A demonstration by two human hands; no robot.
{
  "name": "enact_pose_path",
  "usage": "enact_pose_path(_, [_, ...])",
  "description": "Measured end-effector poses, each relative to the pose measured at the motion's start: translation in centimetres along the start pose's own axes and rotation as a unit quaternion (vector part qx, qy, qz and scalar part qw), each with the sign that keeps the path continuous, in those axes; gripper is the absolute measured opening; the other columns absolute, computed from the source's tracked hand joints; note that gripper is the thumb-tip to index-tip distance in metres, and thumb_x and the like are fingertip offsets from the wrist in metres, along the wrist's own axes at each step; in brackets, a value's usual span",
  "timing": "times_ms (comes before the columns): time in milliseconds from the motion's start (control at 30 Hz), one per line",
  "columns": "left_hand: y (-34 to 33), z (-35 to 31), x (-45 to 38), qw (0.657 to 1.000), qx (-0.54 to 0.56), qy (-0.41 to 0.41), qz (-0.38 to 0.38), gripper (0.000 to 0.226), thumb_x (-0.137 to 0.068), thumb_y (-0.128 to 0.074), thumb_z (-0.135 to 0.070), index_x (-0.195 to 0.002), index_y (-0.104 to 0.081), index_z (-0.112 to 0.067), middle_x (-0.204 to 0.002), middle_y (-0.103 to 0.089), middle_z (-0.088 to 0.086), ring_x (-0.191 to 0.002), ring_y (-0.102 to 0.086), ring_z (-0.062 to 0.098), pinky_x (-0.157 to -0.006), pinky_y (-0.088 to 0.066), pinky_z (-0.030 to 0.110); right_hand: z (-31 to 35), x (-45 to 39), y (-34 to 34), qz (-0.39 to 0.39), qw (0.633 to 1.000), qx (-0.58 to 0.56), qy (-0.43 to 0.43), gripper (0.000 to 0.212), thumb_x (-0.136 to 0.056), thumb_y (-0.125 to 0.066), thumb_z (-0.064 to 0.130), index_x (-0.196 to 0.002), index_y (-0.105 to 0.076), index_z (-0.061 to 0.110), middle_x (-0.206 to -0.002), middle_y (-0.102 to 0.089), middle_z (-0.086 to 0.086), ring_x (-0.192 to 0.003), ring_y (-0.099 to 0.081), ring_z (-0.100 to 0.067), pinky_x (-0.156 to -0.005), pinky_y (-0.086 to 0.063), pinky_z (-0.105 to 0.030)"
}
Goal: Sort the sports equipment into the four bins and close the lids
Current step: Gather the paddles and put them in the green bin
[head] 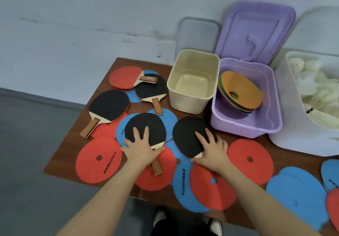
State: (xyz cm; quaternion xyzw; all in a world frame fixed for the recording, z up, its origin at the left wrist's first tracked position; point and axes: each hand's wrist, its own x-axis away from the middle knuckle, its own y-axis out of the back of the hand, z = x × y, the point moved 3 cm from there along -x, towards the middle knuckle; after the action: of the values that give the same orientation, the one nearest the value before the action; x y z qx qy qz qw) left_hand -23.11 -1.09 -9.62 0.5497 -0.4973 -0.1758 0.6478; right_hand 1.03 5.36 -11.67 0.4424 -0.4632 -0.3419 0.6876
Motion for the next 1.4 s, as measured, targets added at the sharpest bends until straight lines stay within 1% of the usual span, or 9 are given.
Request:
enact_pose_path(100, [-0.9, 0.3, -0.9, 1.000, -0.001, 0.013, 0.013, 0.107, -0.068, -0.048, -0.081, -0.144, 0.015, -0.040, -0.155, 0.016, 0.005, -0.134, -0.012, 0.051, -0.106, -0.026, 0.058, 0.2, 0.6, -0.4, -0.018, 1.000, -0.006, -0.012, 0.095, -0.064, -0.057, 0.074, -0.144, -0.015, 0.046, -0.157, -0.004, 0.002, -0.136, -0.018, -0.038, -0.109, -0.015, -0.046])
enact_pose_path(300, [-1.8, 0.7, -1.4, 0.999, 0.001, -0.016, -0.030, 0.094, -0.074, -0.048, -0.075, -0.146, 0.002, -0.039, -0.156, 0.005, 0.003, -0.129, -0.019, 0.052, -0.107, -0.029, 0.052, 2.8, 2.7, -2.1, -0.086, 0.991, -0.068, -0.080, 0.091, -0.062, -0.046, 0.079, -0.140, -0.036, 0.034, -0.152, -0.024, 0.000, -0.128, -0.031, -0.036, -0.104, -0.021, -0.048])
enact_pose_path(433, [-1.6, 2.1, -1.5, 0.992, -0.045, -0.115, -0.038, 0.091, -0.074, -0.053, -0.072, -0.146, -0.006, -0.042, -0.157, 0.001, -0.001, -0.131, -0.016, 0.049, -0.107, -0.029, 0.052, 4.9, 3.9, -3.4, -0.126, 0.979, -0.096, -0.131, 0.085, -0.070, -0.060, 0.070, -0.140, -0.038, 0.028, -0.150, -0.029, -0.003, -0.128, -0.032, -0.037, -0.104, -0.021, -0.050])
enact_pose_path(567, [-1.3, 4.1, -1.9, 0.980, -0.052, -0.193, -0.014, 0.096, -0.069, -0.058, -0.072, -0.145, -0.007, -0.044, -0.157, 0.003, -0.004, -0.137, -0.003, 0.047, -0.111, -0.019, 0.056, 5.3, 4.0, -3.2, -0.122, 0.977, -0.100, -0.142, 0.086, -0.070, -0.061, 0.070, -0.143, -0.032, 0.031, -0.151, -0.025, -0.005, -0.131, -0.029, -0.036, -0.105, -0.020, -0.049])
enact_pose_path(667, [-1.3, 4.1, -2.0, 0.987, -0.046, -0.153, 0.016, 0.105, -0.063, -0.055, -0.080, -0.143, 0.006, -0.049, -0.156, 0.015, -0.004, -0.138, 0.004, 0.048, -0.109, -0.012, 0.062, 5.0, 3.6, -3.2, -0.084, 0.983, -0.090, -0.138, 0.098, -0.066, -0.056, 0.077, -0.146, -0.013, 0.042, -0.156, -0.009, -0.005, -0.136, -0.020, -0.035, -0.107, -0.019, -0.049])
enact_pose_path(800, [-1.5, 2.9, -1.6, 0.995, -0.034, -0.095, 0.028, 0.111, -0.061, -0.055, -0.082, -0.142, 0.014, -0.048, -0.154, 0.022, -0.003, -0.137, 0.000, 0.049, -0.107, -0.021, 0.063, 4.5, 2.3, -2.6, -0.042, 0.988, -0.094, -0.114, 0.106, -0.061, -0.059, 0.079, -0.145, -0.001, 0.047, -0.157, 0.006, 0.000, -0.140, -0.006, -0.040, -0.111, -0.013, -0.051])
enact_pose_path(1033, [-1.1, 3.2, -1.4, 0.993, -0.029, -0.117, -0.020, 0.102, -0.067, -0.052, -0.079, -0.146, 0.001, -0.042, -0.157, 0.008, -0.002, -0.135, -0.013, 0.046, -0.109, -0.023, 0.048, 4.8, 2.5, -2.6, -0.062, 0.990, -0.076, -0.105, 0.091, -0.067, -0.058, 0.075, -0.144, -0.019, 0.046, -0.158, -0.005, 0.001, -0.137, -0.014, -0.040, -0.109, -0.017, -0.049])
enact_pose_path(1233, [0.7, 3.7, 0.2, 0.991, 0.014, -0.121, -0.057, 0.091, -0.069, -0.053, -0.077, -0.145, -0.017, -0.041, -0.156, -0.009, -0.009, -0.137, -0.011, 0.041, -0.110, -0.018, 0.048, 4.9, 4.5, -2.1, -0.106, 0.986, -0.082, -0.094, 0.084, -0.067, -0.055, 0.078, -0.140, -0.029, 0.047, -0.156, -0.013, 0.005, -0.137, -0.017, -0.036, -0.108, -0.023, -0.046])
enact_pose_path(1400, [1.8, 3.1, 3.0, 0.982, 0.074, -0.122, -0.124, 0.089, -0.068, -0.054, -0.076, -0.144, -0.025, -0.040, -0.155, -0.013, -0.011, -0.136, -0.014, 0.040, -0.107, -0.022, 0.047, 3.7, 7.3, -1.1, -0.183, 0.973, -0.129, -0.061, 0.086, -0.058, -0.046, 0.082, -0.134, -0.044, 0.042, -0.153, -0.026, 0.001, -0.134, -0.025, -0.039, -0.097, -0.041, -0.054])
